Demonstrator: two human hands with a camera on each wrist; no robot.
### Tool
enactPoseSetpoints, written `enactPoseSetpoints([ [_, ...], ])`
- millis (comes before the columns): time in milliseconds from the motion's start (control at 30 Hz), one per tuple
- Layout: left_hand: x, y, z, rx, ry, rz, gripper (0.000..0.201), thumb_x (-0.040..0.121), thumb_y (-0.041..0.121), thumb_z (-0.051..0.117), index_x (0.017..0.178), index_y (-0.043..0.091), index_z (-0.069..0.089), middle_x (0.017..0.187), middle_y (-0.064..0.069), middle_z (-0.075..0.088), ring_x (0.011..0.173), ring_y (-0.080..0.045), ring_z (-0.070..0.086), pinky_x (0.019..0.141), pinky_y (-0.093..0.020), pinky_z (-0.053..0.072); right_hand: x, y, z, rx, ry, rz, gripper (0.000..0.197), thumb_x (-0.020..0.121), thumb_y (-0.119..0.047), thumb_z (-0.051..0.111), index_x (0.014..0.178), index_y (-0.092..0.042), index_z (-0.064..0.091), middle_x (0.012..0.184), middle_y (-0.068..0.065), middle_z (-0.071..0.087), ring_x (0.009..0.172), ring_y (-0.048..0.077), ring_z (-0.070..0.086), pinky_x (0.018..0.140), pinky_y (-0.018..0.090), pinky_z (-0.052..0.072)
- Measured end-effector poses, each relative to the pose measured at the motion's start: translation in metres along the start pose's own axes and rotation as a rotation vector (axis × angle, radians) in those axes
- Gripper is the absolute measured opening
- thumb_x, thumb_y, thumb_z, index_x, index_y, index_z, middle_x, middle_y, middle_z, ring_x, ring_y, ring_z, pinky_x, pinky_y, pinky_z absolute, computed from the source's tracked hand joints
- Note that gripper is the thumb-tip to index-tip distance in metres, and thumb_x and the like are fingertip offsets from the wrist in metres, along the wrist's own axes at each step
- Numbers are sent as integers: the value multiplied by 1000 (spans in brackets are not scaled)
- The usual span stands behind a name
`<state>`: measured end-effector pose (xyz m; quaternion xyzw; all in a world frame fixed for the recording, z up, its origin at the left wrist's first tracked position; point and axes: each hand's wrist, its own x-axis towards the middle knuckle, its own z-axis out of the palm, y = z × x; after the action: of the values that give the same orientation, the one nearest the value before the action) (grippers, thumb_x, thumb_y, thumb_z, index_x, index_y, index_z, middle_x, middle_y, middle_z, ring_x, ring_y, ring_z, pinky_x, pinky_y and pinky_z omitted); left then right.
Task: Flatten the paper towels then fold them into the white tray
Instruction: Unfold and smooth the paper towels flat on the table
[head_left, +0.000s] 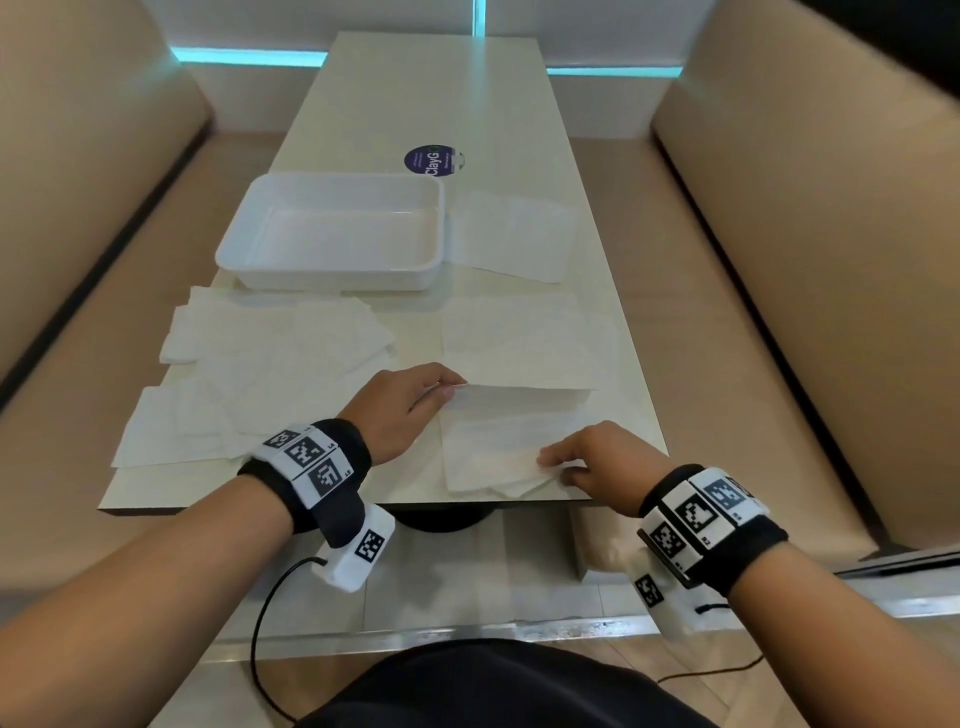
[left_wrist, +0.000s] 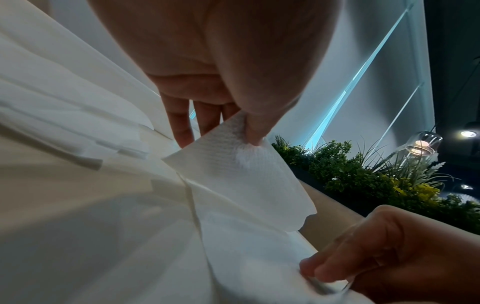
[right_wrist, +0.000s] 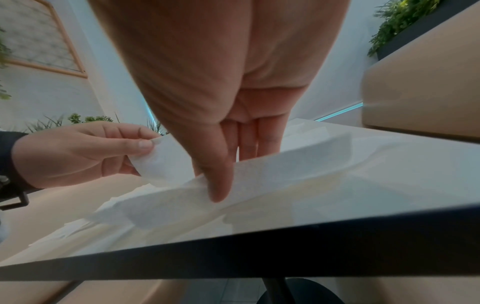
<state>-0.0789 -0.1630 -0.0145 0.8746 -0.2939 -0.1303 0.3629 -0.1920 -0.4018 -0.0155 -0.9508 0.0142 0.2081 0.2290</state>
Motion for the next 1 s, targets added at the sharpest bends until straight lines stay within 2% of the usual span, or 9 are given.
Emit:
enactPoseSetpoints([
  [133, -1, -2, -3, 1, -4, -10, 22, 100, 25, 47, 113, 24, 65, 96, 14, 64, 86, 13, 54, 72, 1, 36, 3, 1, -1, 64, 12, 19, 20, 83, -18, 71, 103, -20, 74, 117, -6, 67, 115, 8, 57, 102, 23, 40],
  [300, -1, -3, -5, -28, 25, 2, 22, 101, 26, 46, 112, 25, 65, 99, 10, 68, 91, 1, 59, 74, -2, 38, 4, -4, -3, 215, 61, 32, 15, 74, -26, 79, 89, -23, 77, 99, -9, 71, 96, 4, 60, 86, 19, 44],
  [467, 4, 3, -8, -73, 73, 29, 21, 101, 28, 45, 111, 24, 62, 96, 4, 69, 90, -12, 62, 80, -18, 45, 4, -8, -15, 294, 110, -9, 14, 78, -32, 76, 88, -23, 76, 95, -10, 72, 94, 2, 62, 87, 20, 45],
  [633, 9, 5, -11, -68, 95, 47, 20, 102, 25, 42, 112, 25, 59, 99, 3, 68, 93, -15, 61, 76, -12, 42, 6, -10, -22, 203, 183, -54, 7, 89, -27, 60, 87, -25, 66, 92, -13, 67, 89, 2, 61, 80, 18, 45],
  [700, 9, 4, -9, -72, 75, 47, 22, 102, 25, 40, 117, 29, 56, 98, -2, 68, 91, -22, 62, 77, -17, 43, 6, -10, -18, 121, 180, -84, 9, 89, -22, 56, 90, -26, 64, 93, -11, 67, 90, 7, 61, 82, 22, 47],
  [767, 7, 4, -9, -63, 72, 72, 32, 103, 25, 37, 126, 44, 47, 91, -14, 68, 82, -30, 62, 75, -19, 44, 6, -10, -15, 113, 200, -86, 11, 89, -19, 54, 96, -23, 61, 92, -8, 66, 85, 12, 61, 78, 24, 47],
  [833, 6, 4, -12, -70, 94, 101, 42, 103, 19, 36, 125, 54, 44, 96, -11, 69, 86, -26, 62, 77, -12, 42, 6, -10, -13, 148, 270, -81, 10, 91, -18, 53, 100, -23, 55, 89, -6, 64, 80, 15, 60, 73, 26, 46],
  [900, 7, 2, -15, -70, 124, 111, 47, 100, 5, 36, 119, 43, 56, 113, 9, 64, 107, -12, 57, 87, 0, 34, 8, -11, -14, 185, 355, -106, 9, 92, -19, 53, 96, -25, 48, 85, -9, 60, 76, 14, 58, 67, 24, 43],
  [1000, 11, -5, -21, -46, 185, 91, 42, 97, -4, 37, 118, 21, 65, 118, 11, 59, 115, -9, 53, 92, 3, 28, 12, -14, -22, 247, 416, -143, 13, 94, -17, 52, 94, -27, 43, 81, -15, 55, 71, 10, 57, 63, 20, 42],
])
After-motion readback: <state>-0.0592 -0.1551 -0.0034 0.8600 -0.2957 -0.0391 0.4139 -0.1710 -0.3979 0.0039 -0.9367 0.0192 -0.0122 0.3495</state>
